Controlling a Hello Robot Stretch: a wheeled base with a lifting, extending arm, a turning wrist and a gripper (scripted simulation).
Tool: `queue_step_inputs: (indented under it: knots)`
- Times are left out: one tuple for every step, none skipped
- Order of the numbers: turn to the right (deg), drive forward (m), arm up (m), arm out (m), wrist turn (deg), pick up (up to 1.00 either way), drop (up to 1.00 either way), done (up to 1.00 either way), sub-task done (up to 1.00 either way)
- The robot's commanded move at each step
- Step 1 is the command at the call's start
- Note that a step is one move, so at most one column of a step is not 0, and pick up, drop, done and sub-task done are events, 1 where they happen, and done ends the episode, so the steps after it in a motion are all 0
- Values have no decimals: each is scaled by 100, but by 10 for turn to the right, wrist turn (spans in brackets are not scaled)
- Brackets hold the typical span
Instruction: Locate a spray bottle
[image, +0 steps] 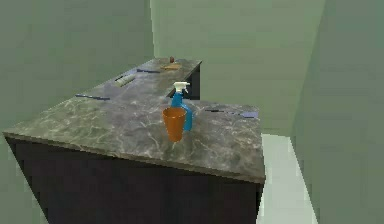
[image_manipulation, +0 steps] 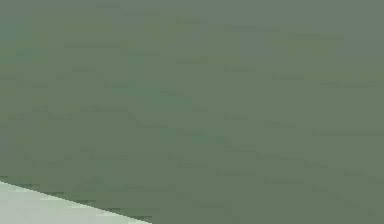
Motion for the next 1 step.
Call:
queue_step_inputs:
  knots:
    - [0, 0, 0, 0, 0, 0, 0, 100, 0]
